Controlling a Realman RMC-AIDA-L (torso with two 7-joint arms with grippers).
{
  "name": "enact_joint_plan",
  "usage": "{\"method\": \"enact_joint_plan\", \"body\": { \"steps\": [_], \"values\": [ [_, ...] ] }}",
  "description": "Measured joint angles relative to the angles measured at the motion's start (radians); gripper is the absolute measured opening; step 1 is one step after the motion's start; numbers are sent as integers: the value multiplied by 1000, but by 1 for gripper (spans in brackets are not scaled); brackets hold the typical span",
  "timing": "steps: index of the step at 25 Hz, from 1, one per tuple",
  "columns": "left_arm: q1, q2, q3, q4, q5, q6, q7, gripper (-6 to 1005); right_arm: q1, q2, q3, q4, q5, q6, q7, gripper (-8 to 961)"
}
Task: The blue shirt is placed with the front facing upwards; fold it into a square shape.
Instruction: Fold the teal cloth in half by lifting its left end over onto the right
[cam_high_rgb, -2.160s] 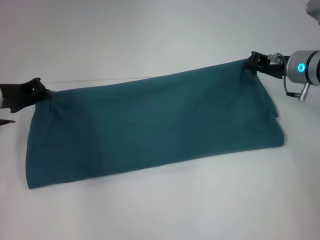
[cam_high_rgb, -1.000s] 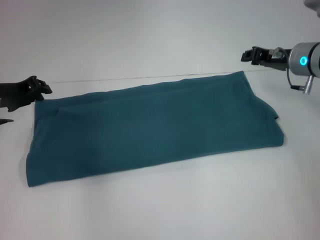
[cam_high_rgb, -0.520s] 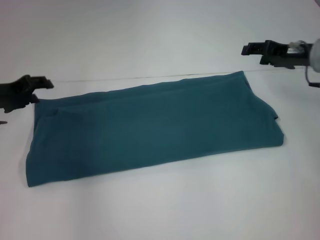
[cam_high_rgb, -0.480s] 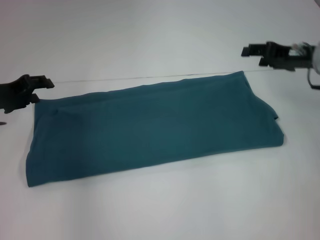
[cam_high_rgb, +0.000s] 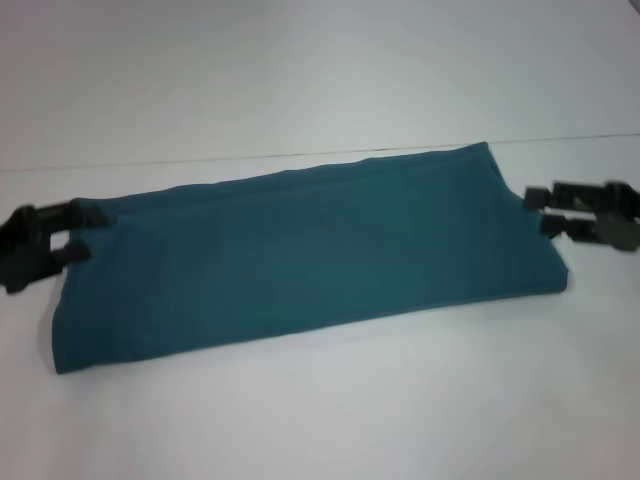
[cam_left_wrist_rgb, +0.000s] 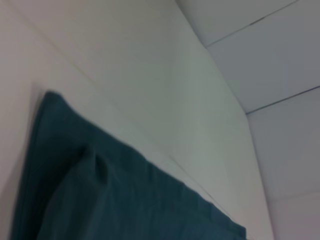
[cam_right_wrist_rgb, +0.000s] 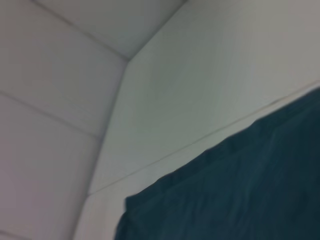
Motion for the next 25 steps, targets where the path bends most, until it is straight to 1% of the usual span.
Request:
{"method": "enact_joint_plan", "body": {
  "steps": [3, 7, 10, 12, 20, 25],
  "values": [
    [32, -5, -5, -31, -38, 18, 22, 602, -38, 7, 56, 2, 3, -88, -54, 729],
    [51, -12, -26, -105, -95, 25, 63, 607, -66, 16, 100, 14, 4, -148, -110, 728],
    [55, -17, -29, -140, -106, -6, 75, 615, -70, 16, 109, 36, 4, -152, -124, 726],
    [56, -20, -29, -179, -103, -64, 82, 621, -64, 15, 110, 49, 4, -148, -132, 726],
    [57, -25, -25, -248, -101, -146, 126, 644, -36, 18, 100, 56, -1, -145, -145, 722],
    [68, -27, -20, -276, -74, -198, 131, 659, -34, 18, 100, 62, -2, -136, -143, 720]
  ]
}}
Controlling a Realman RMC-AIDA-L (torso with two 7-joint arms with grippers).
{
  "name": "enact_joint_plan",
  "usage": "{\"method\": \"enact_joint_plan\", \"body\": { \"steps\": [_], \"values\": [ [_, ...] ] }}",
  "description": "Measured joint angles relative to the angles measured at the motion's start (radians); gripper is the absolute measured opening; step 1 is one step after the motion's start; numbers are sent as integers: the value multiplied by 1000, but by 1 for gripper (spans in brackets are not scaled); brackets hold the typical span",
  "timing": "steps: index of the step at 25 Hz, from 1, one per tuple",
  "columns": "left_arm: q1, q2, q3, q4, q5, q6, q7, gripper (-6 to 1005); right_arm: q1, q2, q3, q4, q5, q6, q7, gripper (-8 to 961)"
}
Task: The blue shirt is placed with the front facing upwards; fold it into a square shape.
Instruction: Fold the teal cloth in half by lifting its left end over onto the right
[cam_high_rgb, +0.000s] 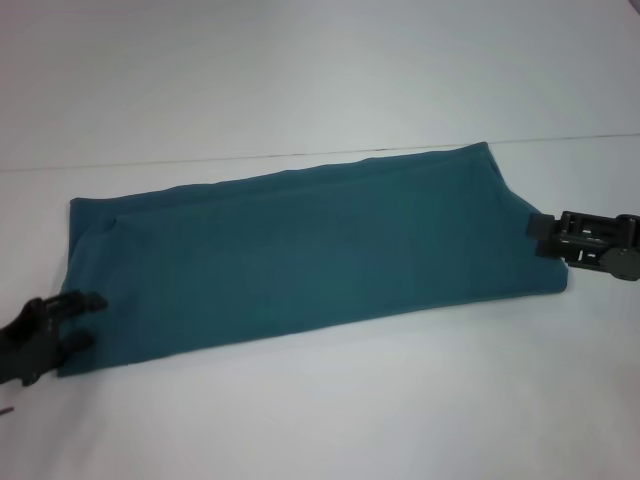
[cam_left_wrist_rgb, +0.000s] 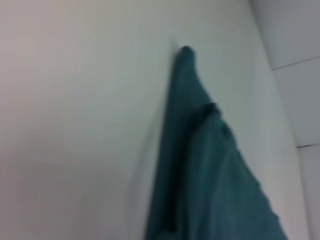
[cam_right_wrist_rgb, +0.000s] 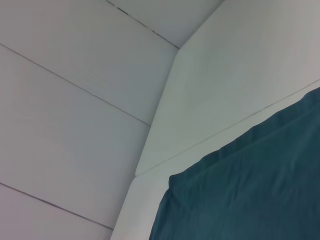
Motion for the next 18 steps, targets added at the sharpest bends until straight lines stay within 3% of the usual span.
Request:
{"method": "enact_joint_plan", "body": {
  "steps": [6, 12, 18],
  "values": [
    [-2, -2, 9, -7, 12, -17, 3, 676, 2, 0, 3, 5, 0, 7, 1, 718],
    [5, -1, -26, 51, 1, 78, 25, 693, 2, 0, 0, 5, -2, 10, 1, 715],
    [-24, 14, -30, 86, 4, 93, 44, 711, -3, 0, 0, 6, -2, 10, -1, 713]
  ]
}}
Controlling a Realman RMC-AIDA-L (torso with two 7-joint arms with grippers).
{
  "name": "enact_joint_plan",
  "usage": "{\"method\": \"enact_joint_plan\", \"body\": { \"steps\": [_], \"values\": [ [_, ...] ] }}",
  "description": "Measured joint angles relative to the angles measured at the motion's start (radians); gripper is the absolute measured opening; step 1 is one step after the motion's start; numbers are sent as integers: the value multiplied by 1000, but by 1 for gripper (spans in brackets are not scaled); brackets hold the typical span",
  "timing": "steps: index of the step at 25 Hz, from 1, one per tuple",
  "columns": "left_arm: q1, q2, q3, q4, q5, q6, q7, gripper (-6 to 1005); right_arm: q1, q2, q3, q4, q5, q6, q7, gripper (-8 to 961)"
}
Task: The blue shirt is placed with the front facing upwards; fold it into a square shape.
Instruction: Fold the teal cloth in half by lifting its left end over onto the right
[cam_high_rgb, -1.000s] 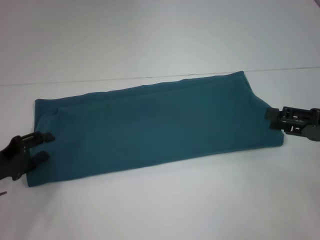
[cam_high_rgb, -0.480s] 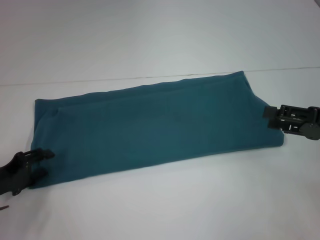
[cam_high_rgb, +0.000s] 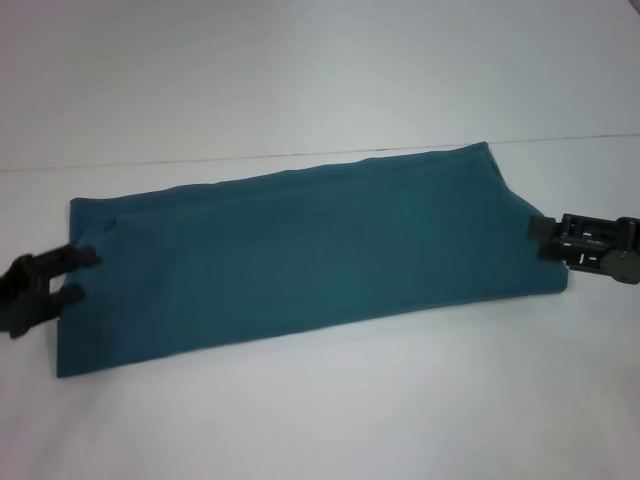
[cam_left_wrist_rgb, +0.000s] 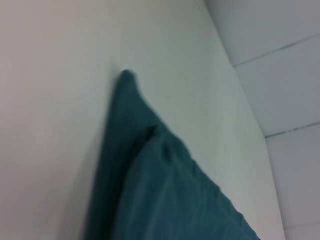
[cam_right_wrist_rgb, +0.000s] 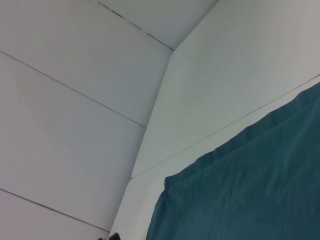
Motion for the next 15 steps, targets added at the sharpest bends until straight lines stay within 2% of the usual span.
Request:
{"method": "enact_joint_plan", "body": {
  "steps": [5, 9, 11, 15],
  "values": [
    [-43, 17, 0, -9, 12, -10, 16, 725, 0, 0, 0, 0, 0, 1, 0, 711],
    [-56, 22, 5, -14, 22, -88, -12, 840, -1, 5, 0, 0, 0, 14, 0, 709],
    [-64, 19, 12, -28, 29, -136, -12, 897, -1, 7, 0, 1, 0, 21, 0, 709],
    [-87, 6, 12, -63, 30, -205, -7, 868, 0, 7, 0, 10, 0, 30, 0, 707]
  ]
}}
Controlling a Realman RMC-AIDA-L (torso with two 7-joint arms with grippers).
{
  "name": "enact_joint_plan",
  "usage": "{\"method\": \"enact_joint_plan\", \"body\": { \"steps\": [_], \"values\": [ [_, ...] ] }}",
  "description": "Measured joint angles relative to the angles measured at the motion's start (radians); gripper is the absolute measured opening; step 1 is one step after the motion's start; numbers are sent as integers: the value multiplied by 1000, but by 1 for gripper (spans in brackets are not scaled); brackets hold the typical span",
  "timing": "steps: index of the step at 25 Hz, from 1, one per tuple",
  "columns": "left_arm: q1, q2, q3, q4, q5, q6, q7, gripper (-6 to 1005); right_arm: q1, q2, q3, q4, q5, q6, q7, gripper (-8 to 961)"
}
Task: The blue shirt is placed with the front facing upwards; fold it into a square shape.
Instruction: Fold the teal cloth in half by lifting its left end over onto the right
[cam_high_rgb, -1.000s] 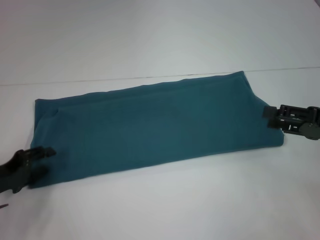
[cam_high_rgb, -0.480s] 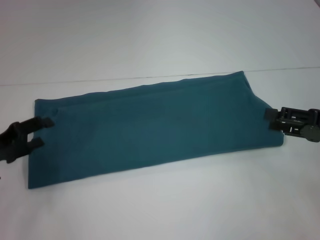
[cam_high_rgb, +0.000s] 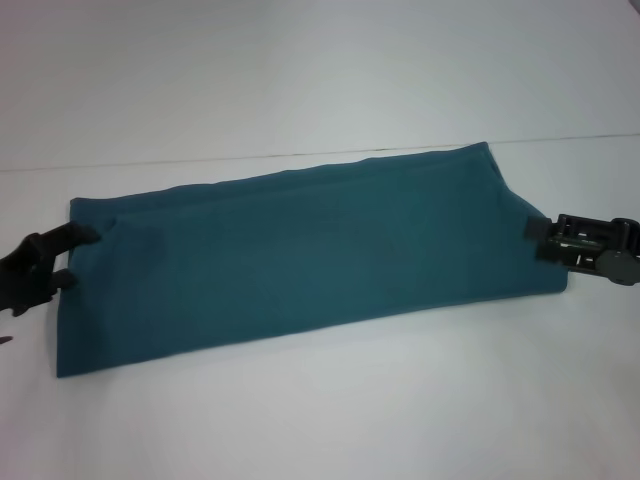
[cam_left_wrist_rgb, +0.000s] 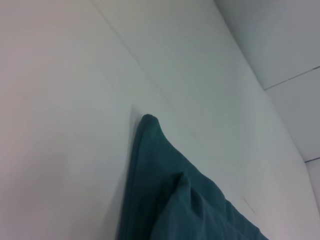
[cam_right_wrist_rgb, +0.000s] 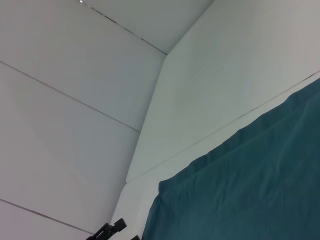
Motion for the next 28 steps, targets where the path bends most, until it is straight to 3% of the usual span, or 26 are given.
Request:
{"method": "enact_joint_plan", "body": {
  "steps": [15, 22, 28],
  "values": [
    [-16, -12, 38, -56, 2, -101, 4, 841, -1, 0, 3, 5, 0, 10, 2, 701],
    [-21, -5, 56, -41, 1, -75, 3, 841, 3, 0, 0, 5, 0, 18, 1, 698],
    [36, -18, 36, 58, -7, 20, -31, 840, 4, 0, 0, 6, 0, 18, 3, 696]
  ]
}}
